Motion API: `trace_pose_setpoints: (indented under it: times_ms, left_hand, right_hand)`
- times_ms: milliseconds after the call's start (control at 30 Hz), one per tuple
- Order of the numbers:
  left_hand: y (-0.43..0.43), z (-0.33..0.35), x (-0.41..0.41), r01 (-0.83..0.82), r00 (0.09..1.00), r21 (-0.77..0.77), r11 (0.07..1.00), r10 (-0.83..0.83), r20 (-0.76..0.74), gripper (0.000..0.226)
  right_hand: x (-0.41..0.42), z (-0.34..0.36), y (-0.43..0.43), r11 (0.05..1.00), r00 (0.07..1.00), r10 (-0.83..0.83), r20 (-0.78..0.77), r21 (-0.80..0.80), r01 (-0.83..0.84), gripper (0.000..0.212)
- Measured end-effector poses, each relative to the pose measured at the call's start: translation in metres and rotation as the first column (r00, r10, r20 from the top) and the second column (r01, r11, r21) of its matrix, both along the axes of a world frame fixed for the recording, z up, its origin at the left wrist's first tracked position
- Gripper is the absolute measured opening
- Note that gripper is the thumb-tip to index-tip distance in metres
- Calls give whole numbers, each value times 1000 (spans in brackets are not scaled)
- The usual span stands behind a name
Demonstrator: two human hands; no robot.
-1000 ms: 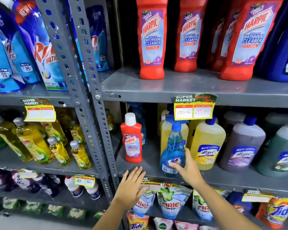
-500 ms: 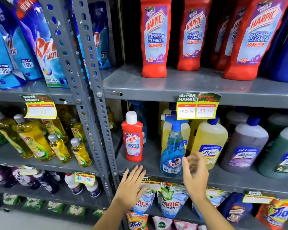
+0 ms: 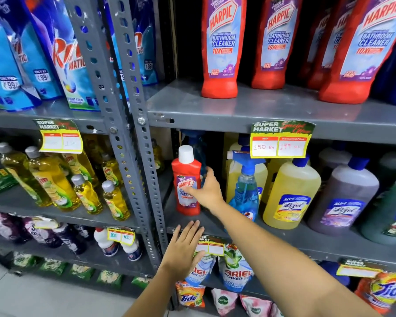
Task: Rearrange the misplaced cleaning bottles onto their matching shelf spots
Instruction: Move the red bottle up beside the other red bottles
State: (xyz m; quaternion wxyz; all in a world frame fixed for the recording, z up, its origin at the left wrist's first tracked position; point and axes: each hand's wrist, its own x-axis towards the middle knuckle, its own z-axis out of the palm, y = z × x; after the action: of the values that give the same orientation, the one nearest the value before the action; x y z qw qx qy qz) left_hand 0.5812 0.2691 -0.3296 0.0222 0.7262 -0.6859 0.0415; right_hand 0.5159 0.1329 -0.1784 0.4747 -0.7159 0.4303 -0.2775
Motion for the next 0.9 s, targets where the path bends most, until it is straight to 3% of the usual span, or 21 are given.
trace_pose_setpoints:
  times_ms: [67, 133, 367, 467, 567, 700, 833, 900]
  left_hand:
    - [-1, 1, -1, -13, 1000, -1, 1000, 13, 18, 66]
    - [-2, 0, -2, -14, 999, -10, 1000, 14, 33, 67]
    - [-2, -2, -1, -15, 998, -15, 1000, 16, 63, 65]
    - [-2, 2, -2, -3, 997, -22, 1000, 5, 74, 64]
    - [-6, 34, -3, 60, 998, -177, 982, -54, 37, 59]
    - [-17, 130, -8, 80, 978, -556, 827, -172, -116, 52]
    - [-21, 241, -22, 103, 966, -814, 572, -252, -54, 50]
    - [-25, 281, -26, 153, 965, -840, 520, -261, 14, 51]
  right_hand:
    - [5, -3, -7, 988, 998, 40, 45, 149, -46, 72]
    - [9, -4, -11, 984, 996, 82, 22, 159, -84, 54]
    - [-2, 0, 9, 974, 983, 89, -162, -193, -120, 56]
    - [-25, 29, 27, 940, 986, 137, -93, -301, -159, 52]
    - [-59, 88, 53, 917, 974, 179, 139, -381, -115, 46]
    - [-109, 181, 72, 891, 826, 238, 511, -453, 24, 51]
    - [-161, 266, 64, 808, 716, 296, 632, -566, 166, 46]
    - [-176, 293, 52, 749, 727, 285, 624, -618, 237, 43]
